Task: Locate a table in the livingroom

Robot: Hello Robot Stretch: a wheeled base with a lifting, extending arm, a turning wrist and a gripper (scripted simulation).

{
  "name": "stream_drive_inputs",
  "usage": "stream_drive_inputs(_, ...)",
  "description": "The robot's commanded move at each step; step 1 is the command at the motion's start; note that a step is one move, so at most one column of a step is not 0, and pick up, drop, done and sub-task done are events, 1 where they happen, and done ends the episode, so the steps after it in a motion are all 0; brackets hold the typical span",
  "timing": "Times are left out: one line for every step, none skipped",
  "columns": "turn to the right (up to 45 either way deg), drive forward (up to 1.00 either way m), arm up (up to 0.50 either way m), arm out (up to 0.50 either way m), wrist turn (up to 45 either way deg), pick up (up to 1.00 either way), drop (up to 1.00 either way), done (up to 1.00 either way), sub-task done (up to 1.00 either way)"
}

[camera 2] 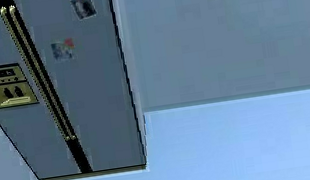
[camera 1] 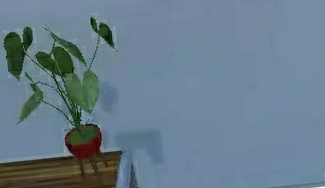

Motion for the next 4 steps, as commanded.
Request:
stream_drive_inputs(45.0, 0.0, 0.0, 0.0, 0.0, 0.0, 0.0, 0.0, 0.0)
stream_drive_inputs(45.0, 0.0, 0.0, 0.0, 0.0, 0.0, 0.0, 0.0, 0.0)
stream_drive_inputs(21.0, 0.0, 0.0, 0.0, 0.0, 0.0, 0.0, 0.0, 0.0)
stream_drive_inputs(0.0, 0.2, 0.0, 0.0, 0.0, 0.0, 0.0, 0.0, 0.0)
